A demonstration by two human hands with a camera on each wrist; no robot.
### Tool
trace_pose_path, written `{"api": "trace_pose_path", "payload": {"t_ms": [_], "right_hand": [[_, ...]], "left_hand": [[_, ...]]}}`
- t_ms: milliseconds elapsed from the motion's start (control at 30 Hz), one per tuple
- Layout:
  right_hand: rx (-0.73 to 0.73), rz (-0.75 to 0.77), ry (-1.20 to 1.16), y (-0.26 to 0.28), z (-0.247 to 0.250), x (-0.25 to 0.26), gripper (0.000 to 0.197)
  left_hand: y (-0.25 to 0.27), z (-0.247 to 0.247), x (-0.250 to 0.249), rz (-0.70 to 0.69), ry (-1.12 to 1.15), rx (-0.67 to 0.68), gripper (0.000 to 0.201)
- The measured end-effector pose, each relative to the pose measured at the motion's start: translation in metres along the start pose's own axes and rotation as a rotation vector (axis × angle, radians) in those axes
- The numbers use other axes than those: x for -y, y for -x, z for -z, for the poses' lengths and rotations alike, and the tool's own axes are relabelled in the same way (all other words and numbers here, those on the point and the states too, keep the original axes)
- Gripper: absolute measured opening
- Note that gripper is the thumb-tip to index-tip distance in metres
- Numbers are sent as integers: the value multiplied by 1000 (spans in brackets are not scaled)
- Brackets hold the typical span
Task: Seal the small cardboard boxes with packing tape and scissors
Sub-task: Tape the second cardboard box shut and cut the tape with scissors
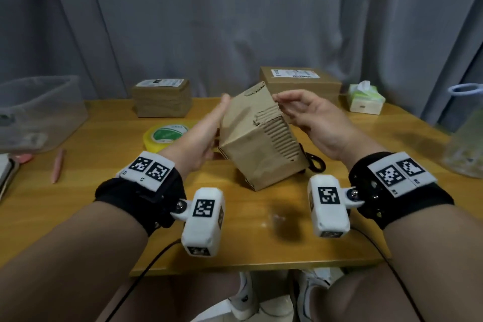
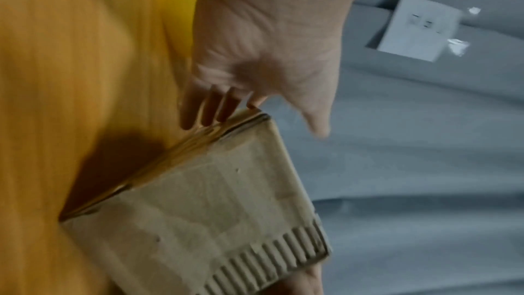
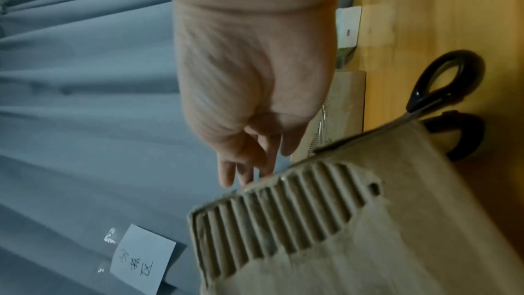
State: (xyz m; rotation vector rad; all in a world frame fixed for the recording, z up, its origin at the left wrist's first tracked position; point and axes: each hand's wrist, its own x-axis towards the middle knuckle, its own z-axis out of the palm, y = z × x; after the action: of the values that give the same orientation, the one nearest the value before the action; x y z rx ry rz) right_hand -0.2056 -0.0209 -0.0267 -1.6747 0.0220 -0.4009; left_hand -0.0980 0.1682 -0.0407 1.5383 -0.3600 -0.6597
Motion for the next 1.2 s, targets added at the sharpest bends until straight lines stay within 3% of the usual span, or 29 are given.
{"api": "trace_pose_path", "payload": {"t_ms": [67,167,267,333,500,633,767,900,1000,1133,1200], "right_hand": [[43,8,111,5,-4,1,51],[-20,34,211,9,-12,1,44],[-3,-42,268,7,-17,-9,33],[23,-75,307,7,-19,-14,32],[5,2,308,4,-23,-14,22],[-9,48,379,4,-28,-14,19],[-107,46,432,0,-26,-18,24],[-119,9,527,-1,-26,-22,29],[-136,-33,449,-2,-25,-24,29],[-157,-351,146,-2,-26,-31,56],[-144,-381,77,-1,-27,-32,56]], "left_hand": [[5,-4,0,1,-149,4,59],[3,-6,1,-105,-296,-175,69],[3,1,-1,-347,-601,-326,47],[7,3,-6,-436,-619,-295,35],[15,5,-16,-243,-572,-154,77],[14,8,-6,-133,-480,-138,51],[18,7,5,-194,-410,-138,26],[14,10,8,-331,-520,-137,32],[15,11,7,-345,-540,-132,28],[16,9,5,-254,-458,-136,30],[13,10,5,-254,-425,-153,42]]}}
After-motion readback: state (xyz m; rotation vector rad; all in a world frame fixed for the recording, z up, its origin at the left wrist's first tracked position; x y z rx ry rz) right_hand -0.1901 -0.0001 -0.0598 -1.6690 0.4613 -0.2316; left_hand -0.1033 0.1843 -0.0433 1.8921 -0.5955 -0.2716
